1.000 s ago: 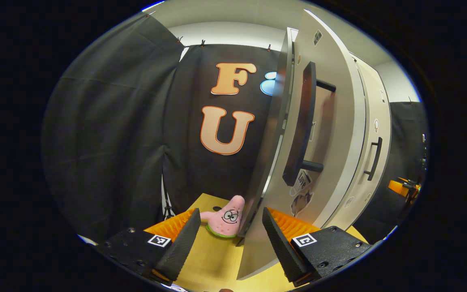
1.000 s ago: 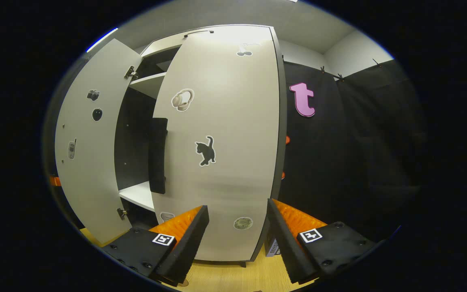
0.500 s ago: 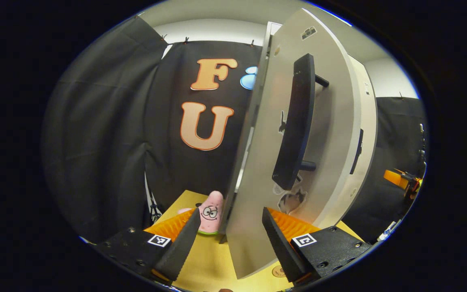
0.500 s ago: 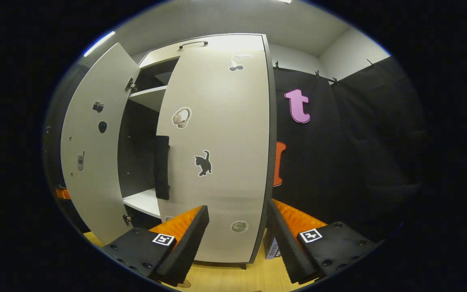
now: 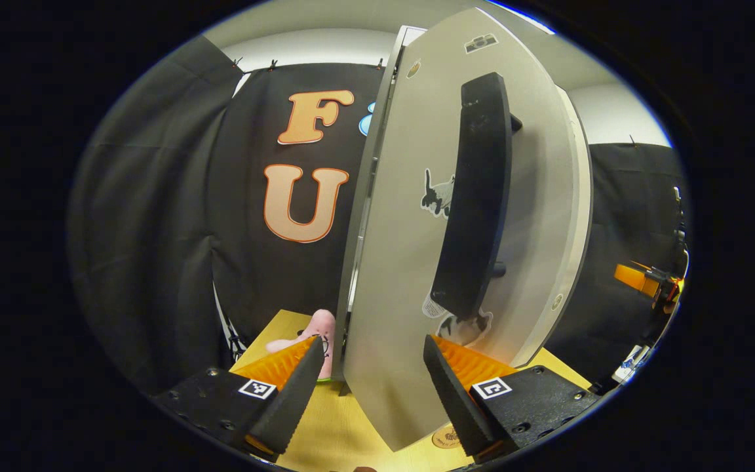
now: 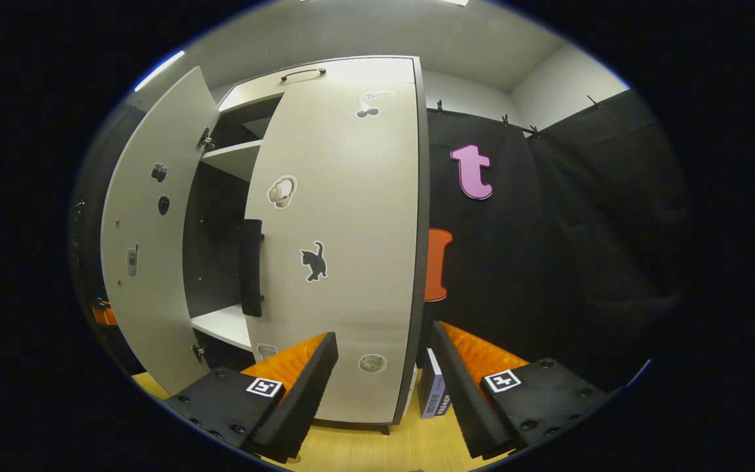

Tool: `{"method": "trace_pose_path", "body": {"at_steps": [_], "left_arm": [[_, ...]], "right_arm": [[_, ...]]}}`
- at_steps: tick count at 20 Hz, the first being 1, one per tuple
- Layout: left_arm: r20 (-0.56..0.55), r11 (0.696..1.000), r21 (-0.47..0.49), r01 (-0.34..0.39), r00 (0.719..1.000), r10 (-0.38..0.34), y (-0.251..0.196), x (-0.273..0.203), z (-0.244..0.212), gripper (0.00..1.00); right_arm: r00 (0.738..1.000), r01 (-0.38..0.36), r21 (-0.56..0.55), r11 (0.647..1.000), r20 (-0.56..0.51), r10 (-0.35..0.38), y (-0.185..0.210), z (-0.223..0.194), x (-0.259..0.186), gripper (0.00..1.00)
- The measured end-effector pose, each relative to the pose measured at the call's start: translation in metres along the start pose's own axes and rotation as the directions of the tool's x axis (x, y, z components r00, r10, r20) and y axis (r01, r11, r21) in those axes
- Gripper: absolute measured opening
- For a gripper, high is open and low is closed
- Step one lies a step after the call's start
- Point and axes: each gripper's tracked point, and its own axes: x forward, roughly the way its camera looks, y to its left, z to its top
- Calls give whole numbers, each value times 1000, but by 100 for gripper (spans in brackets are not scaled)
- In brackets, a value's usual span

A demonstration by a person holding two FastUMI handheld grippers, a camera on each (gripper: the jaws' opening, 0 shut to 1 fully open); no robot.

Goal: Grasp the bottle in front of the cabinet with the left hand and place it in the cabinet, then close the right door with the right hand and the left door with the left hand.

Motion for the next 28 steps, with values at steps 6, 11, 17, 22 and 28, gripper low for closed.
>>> {"method": "trace_pose_path", "body": {"at_steps": [6,11,17,22,28], "left_arm": [[9,999,17,49,999,-49,-25,19,-4,94],[7,991,-7,134,991,-134,-62,47,-8,94],[-1,985,24,171,985,-171,-93,99,-19,94],[4,985,-6,175,985,-175,-92,111,-17,94],[3,988,17,151,989,-151,-101,125,-18,94]], "right_arm": [[1000,24,-4,1000,-10,-24,-10,-5,-1,96],[999,47,-3,999,-12,-47,-21,-6,-9,96],[996,89,2,996,-19,-89,-42,-11,-21,96],[994,110,7,994,-23,-110,-53,-13,-25,96],[992,122,11,992,-28,-122,-63,-17,-22,96]]}}
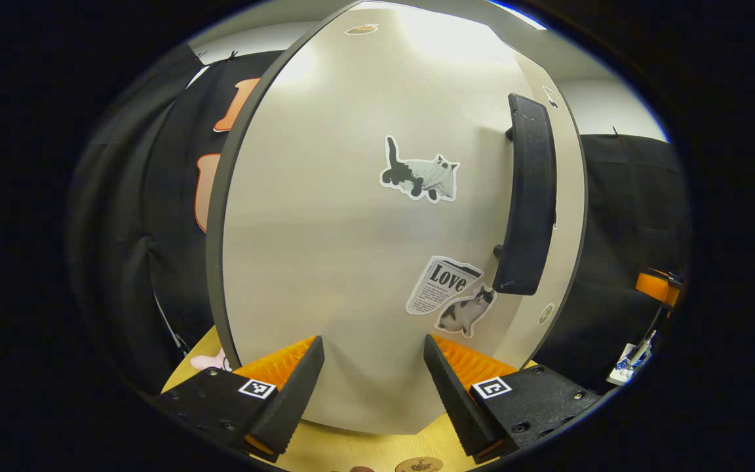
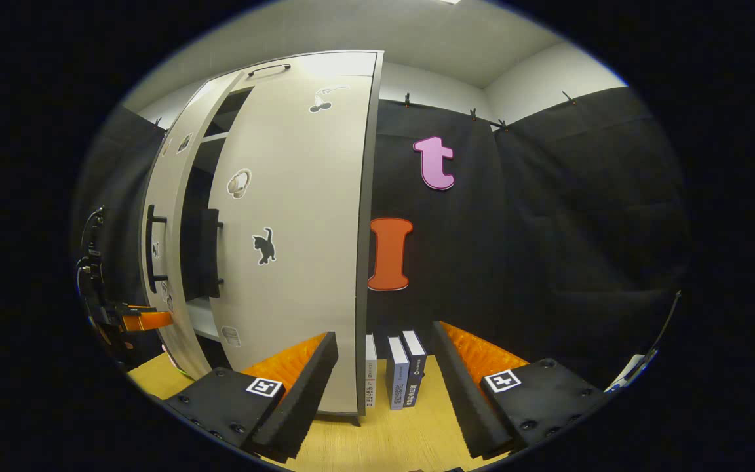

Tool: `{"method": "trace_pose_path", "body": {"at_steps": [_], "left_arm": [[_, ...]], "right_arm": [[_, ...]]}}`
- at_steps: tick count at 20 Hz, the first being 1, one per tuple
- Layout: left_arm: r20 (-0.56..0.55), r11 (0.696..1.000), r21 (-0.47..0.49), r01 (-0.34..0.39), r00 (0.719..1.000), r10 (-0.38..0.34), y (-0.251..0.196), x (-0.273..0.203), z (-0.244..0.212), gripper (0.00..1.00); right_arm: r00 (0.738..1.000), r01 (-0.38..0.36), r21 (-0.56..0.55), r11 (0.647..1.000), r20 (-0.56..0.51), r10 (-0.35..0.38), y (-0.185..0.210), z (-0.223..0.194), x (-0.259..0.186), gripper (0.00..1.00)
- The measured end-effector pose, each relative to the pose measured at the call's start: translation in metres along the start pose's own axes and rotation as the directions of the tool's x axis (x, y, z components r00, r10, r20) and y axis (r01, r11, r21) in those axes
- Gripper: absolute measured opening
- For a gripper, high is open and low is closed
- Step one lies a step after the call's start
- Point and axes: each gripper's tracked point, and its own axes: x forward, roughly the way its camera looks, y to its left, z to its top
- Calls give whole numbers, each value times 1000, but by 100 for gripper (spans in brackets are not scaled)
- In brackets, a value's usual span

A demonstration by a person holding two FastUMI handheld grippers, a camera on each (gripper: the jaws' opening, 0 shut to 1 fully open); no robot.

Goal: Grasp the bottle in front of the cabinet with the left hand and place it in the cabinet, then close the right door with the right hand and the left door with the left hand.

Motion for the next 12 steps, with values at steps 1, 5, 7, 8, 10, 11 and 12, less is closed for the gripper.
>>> {"method": "trace_pose_path", "body": {"at_steps": [1,5,7,8,10,11,12], "left_arm": [[-2,1000,3,-4,1000,4,0,1,0,94],[-4,1000,13,-20,1000,20,0,2,1,94],[-6,999,18,-28,1000,29,1,1,1,94],[-8,999,20,-34,999,34,1,2,1,94],[-21,998,21,-57,998,58,3,-1,2,94],[-28,997,23,-67,997,67,3,-3,4,94],[-27,997,26,-71,997,72,2,-7,7,94]], "right_arm": [[1000,1,3,1000,-3,-1,-2,-1,1,96],[1000,3,15,1000,-10,-3,-10,-5,6,96],[1000,2,18,1000,-13,-1,-12,-7,8,96],[1000,0,20,1000,-17,0,-13,-8,10,96],[1000,-8,23,1000,-24,8,-13,-9,12,96],[1000,-14,26,1000,-24,15,-12,-8,13,96],[1000,-20,27,999,-22,21,-12,-7,12,96]]}}
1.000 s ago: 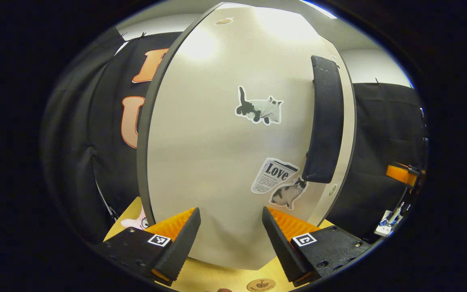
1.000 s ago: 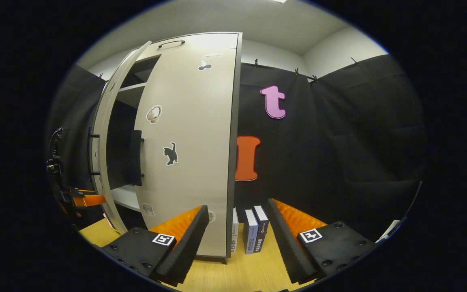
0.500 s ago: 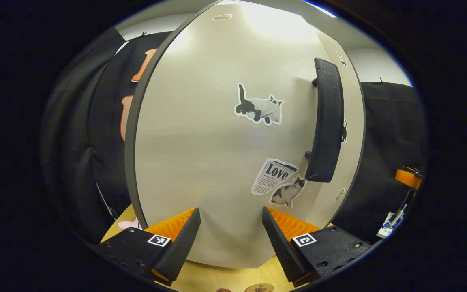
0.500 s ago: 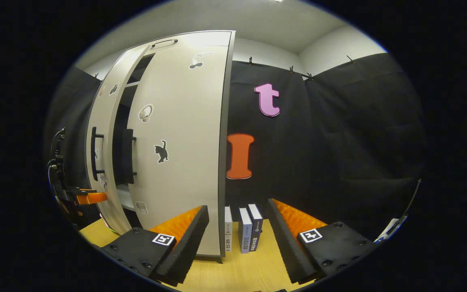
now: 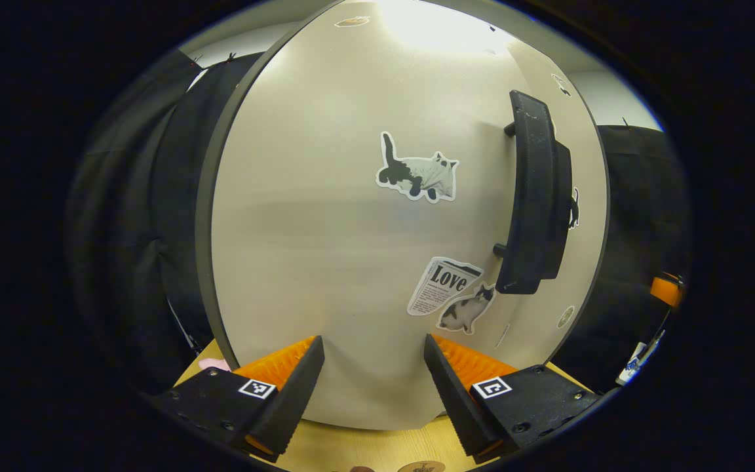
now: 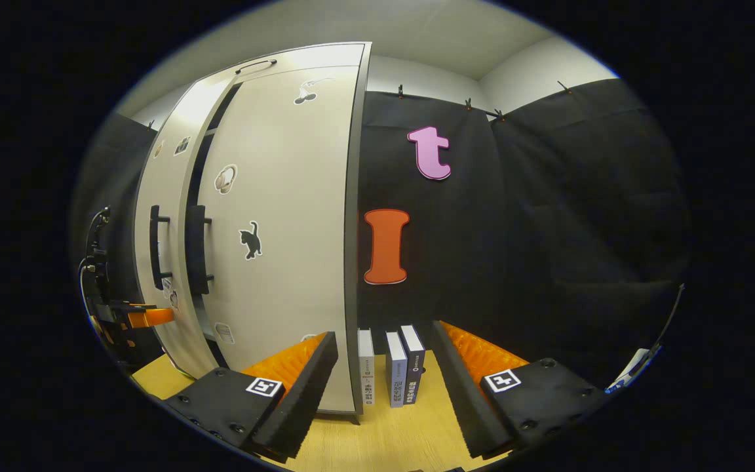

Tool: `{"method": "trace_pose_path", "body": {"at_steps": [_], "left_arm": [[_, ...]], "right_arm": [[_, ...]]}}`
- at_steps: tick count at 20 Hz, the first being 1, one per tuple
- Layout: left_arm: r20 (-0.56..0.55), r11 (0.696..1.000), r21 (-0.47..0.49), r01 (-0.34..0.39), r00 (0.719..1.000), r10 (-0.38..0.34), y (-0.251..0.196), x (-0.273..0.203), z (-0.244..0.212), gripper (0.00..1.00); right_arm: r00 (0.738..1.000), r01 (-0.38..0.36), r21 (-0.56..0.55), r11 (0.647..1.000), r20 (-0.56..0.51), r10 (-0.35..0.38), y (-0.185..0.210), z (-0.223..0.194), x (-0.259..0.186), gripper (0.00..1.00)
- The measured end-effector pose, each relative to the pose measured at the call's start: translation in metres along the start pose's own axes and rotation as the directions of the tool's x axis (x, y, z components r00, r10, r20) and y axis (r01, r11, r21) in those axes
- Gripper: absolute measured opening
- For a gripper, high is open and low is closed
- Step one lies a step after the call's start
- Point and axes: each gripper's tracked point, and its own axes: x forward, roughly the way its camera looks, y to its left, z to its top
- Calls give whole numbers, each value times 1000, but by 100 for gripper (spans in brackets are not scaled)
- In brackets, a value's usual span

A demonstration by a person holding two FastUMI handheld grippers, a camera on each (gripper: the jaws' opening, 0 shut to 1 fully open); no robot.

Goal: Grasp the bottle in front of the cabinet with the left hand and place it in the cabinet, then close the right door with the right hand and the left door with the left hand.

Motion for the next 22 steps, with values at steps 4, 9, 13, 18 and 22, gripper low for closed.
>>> {"method": "trace_pose_path", "body": {"at_steps": [4,9,13,18,22], "left_arm": [[18,1000,1,-9,1000,9,5,-30,22,94],[33,999,-2,-36,999,36,22,-64,46,94],[57,999,-2,-54,997,54,34,-87,66,94],[99,998,-15,-63,993,64,39,-122,94,94],[143,996,-6,-87,986,87,43,-156,121,94]], "right_arm": [[1000,-23,-8,1000,14,23,2,10,2,96],[999,-53,-6,999,8,53,13,13,5,96],[998,-62,-42,997,10,62,18,22,1,96],[997,-69,-55,996,30,70,18,37,-9,96],[997,-70,-63,996,35,72,15,44,-17,96]]}}
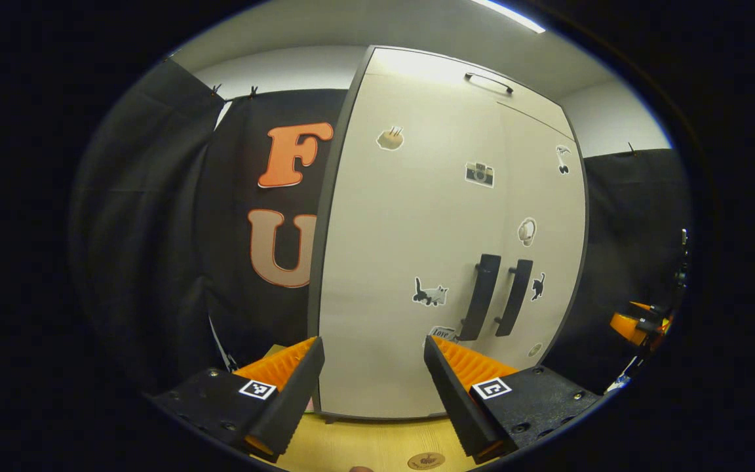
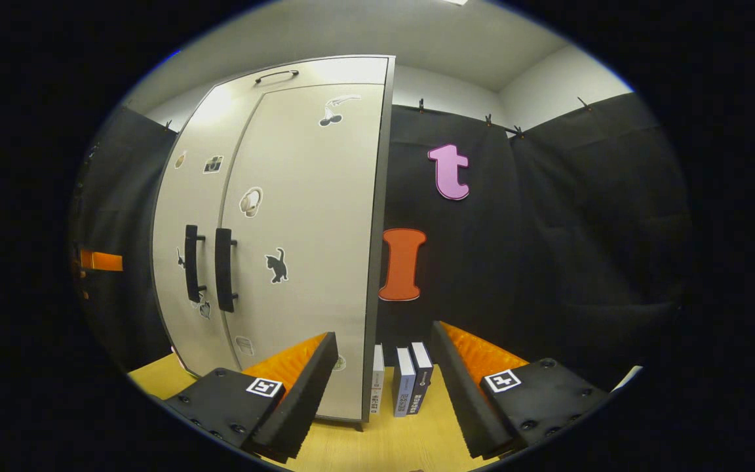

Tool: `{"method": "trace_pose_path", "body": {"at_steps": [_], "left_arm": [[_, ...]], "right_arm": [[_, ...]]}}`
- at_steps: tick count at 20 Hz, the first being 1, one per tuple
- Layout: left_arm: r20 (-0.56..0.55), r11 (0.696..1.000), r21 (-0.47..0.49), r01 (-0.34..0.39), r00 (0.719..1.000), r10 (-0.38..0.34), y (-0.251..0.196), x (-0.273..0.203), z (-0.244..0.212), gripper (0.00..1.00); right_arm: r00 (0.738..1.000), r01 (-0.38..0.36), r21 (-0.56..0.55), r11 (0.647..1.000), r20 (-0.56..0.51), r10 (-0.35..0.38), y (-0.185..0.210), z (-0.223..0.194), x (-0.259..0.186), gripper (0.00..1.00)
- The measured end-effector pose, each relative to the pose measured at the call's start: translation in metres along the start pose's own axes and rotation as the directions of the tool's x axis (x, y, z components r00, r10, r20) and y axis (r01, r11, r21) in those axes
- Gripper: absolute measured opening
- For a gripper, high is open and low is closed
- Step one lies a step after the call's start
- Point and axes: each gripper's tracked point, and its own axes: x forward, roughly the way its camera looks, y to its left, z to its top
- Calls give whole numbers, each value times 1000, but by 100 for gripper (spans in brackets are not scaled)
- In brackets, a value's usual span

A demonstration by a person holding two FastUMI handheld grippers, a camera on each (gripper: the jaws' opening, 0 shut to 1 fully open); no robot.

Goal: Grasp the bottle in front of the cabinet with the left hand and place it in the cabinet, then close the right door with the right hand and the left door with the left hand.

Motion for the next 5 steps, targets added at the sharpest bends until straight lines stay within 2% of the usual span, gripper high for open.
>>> {"method": "trace_pose_path", "body": {"at_steps": [1,2,5], "left_arm": [[11,1000,7,-7,1000,7,3,-7,7,90],[22,1000,15,-14,1000,14,5,-13,12,94],[47,999,33,-34,998,32,12,-29,26,94]], "right_arm": [[1000,-1,-2,1000,-2,1,0,1,-2,96],[1000,-3,-2,1000,-4,3,-1,3,-5,96],[1000,-8,10,1000,-1,8,-2,8,-13,96]]}}
